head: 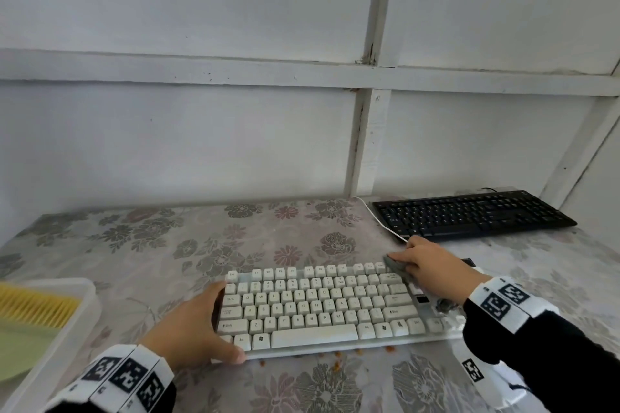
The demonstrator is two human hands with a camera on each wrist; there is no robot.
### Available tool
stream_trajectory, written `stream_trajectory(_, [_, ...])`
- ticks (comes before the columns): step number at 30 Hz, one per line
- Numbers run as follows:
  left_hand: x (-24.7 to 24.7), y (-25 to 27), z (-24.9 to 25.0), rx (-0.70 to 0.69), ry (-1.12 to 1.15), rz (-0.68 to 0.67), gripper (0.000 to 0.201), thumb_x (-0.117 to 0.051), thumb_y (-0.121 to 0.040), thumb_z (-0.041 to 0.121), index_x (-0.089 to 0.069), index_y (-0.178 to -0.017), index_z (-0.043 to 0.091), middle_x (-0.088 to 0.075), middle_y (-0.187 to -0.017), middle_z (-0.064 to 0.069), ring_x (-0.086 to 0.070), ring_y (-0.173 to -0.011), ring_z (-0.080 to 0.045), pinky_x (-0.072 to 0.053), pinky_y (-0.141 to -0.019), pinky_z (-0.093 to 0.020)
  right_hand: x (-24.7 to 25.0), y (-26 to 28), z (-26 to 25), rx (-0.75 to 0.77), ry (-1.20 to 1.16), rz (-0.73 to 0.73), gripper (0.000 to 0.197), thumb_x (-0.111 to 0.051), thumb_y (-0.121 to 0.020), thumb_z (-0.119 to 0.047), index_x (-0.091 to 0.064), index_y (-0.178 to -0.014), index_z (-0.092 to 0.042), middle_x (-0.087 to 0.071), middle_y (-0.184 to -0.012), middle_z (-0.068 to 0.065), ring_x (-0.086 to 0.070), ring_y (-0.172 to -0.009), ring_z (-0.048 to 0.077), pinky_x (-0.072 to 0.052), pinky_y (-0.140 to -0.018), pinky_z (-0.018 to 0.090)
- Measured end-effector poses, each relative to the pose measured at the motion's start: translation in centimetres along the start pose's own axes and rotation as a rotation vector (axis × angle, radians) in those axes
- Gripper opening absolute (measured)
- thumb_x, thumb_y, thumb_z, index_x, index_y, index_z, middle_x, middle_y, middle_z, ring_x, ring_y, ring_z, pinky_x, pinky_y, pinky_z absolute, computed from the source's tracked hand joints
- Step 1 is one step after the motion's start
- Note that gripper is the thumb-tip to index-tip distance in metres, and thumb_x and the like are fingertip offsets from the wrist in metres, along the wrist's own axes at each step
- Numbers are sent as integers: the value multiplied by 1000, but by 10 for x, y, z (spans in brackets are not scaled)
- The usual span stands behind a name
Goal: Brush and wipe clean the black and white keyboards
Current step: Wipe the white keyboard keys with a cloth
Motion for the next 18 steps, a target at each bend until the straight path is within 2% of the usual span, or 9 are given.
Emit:
stream_trajectory(3, [0,-1,0,-7,4,4,105,-82,-55,43,-21,-140,33,-49,-109,23,-50,-100,-2,-38,-83,-17,7,3,19,-94,-7,-9,26,-43,-97,-16,-68,-99,-9,-39,-86,-2,-43,-65,2,-35,-56,12])
stream_trajectory(6, [-1,-2,-1,-1,9,6,104,-82,-55,42,-22,-139,33,-48,-103,26,-50,-96,0,-37,-79,-15,17,2,29,-203,-9,-1,40,-48,-91,-7,-58,-58,-28,-33,-70,-6,-48,-62,14,-29,-55,18])
stream_trajectory(8, [-1,-3,-1,-3,15,6,104,-82,-55,42,-22,-139,33,-49,-103,25,-50,-95,1,-37,-78,-15,25,-2,12,-131,-37,-28,50,-52,-94,-23,-54,-49,-43,-34,-69,-7,-47,-62,12,-29,-56,19])
stream_trajectory(9, [-1,-3,-2,-3,16,4,105,-82,-55,42,-21,-139,32,-50,-103,25,-51,-94,1,-38,-78,-14,27,-2,-4,-90,-67,-43,41,-51,-95,-34,-59,-58,-50,-37,-73,-8,-46,-65,9,-29,-57,15])
stream_trajectory(10, [-1,-3,-2,-1,12,2,105,-82,-55,42,-21,-139,32,-50,-102,26,-50,-93,2,-38,-77,-13,26,-3,-22,-27,-90,-56,25,-49,-94,-41,-67,-78,-48,-40,-80,-8,-46,-70,6,-29,-59,12])
stream_trajectory(12, [-1,-4,-3,4,7,-8,106,-82,-55,43,-19,-140,32,-49,-100,26,-51,-92,2,-38,-76,-12,16,-6,-54,126,-107,-68,29,-48,-94,-43,-68,-106,-26,-46,-93,-5,-48,-79,6,-31,-65,11])
stream_trajectory(14, [-2,-4,-4,6,11,-23,108,-82,-55,43,-17,-141,31,-49,-104,24,-51,-95,1,-38,-79,-14,3,-7,-71,168,-92,-71,29,-46,-96,-34,-65,-112,-21,-45,-98,-4,-47,-82,10,-31,-66,12])
stream_trajectory(16, [-2,-4,-4,4,11,-31,109,-82,-55,43,-16,-141,30,-49,-108,23,-51,-97,0,-39,-81,-15,-3,-7,-69,144,-81,-32,26,-42,-97,-25,-65,-109,-18,-42,-94,-4,-46,-82,13,-28,-62,12])
stream_trajectory(18, [-2,-4,-4,0,0,-29,109,-82,-56,44,-16,-141,30,-49,-107,23,-51,-96,0,-39,-80,-14,-3,-3,-55,108,-55,0,27,-41,-99,-28,-65,-106,-18,-39,-86,-7,-45,-78,11,-25,-60,11])
Point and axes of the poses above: each hand's wrist, its own y-axis away from the middle knuckle, its own x-axis out of the back of the hand, z = x × y, the point moved 5 cm from there along -y, towards the middle knuckle
